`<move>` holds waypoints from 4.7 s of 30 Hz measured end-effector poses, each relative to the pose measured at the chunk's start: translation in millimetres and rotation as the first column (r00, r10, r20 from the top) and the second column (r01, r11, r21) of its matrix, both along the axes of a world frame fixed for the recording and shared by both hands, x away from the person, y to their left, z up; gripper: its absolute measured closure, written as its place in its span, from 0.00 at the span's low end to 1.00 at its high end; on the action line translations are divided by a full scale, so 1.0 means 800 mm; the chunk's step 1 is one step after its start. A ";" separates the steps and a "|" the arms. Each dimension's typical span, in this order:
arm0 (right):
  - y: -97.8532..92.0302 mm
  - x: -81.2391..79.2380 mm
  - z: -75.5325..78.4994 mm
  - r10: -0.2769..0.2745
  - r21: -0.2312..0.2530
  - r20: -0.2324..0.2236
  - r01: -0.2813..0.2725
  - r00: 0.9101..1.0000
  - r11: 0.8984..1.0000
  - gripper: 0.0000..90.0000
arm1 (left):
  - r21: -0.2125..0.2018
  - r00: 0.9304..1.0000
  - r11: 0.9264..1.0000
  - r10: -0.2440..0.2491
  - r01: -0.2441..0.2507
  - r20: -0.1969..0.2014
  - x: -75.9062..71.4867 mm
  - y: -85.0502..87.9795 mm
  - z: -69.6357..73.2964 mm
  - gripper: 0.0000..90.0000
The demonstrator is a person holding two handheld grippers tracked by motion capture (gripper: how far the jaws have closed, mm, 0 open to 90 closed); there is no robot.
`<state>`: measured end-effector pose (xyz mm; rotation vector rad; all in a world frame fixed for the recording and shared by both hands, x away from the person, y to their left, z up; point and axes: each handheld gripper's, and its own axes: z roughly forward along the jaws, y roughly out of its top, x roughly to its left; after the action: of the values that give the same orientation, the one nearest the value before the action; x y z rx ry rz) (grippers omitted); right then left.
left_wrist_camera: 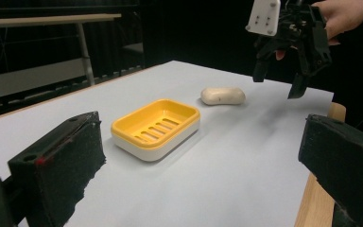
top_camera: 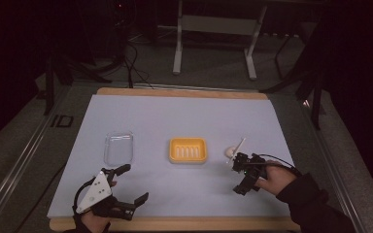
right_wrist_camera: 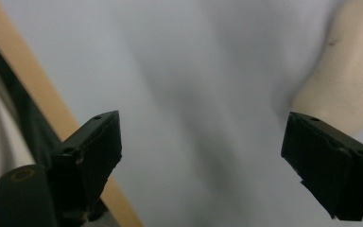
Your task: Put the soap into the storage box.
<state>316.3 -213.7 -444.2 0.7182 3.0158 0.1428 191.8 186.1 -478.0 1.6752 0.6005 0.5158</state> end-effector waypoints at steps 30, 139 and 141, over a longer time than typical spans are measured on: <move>-0.002 0.058 0.011 -0.115 -0.018 0.010 0.115 0.993 0.993 0.18 | 0.010 1.000 1.000 -0.008 0.008 -0.004 0.000 -0.001 -0.001 0.01; -0.007 0.099 0.009 0.269 0.078 0.089 -0.276 0.959 0.958 0.56 | 0.028 1.000 0.999 -0.019 0.019 -0.015 0.002 -0.004 -0.002 0.01; -0.006 0.099 0.013 0.272 0.088 0.090 -0.279 0.958 0.956 0.56 | 0.024 1.000 0.999 -0.020 0.021 -0.017 0.002 -0.005 -0.002 0.01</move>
<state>395.7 -218.1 -434.1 0.2834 3.0343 0.3240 193.5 182.4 -479.9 1.7087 0.5908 0.4967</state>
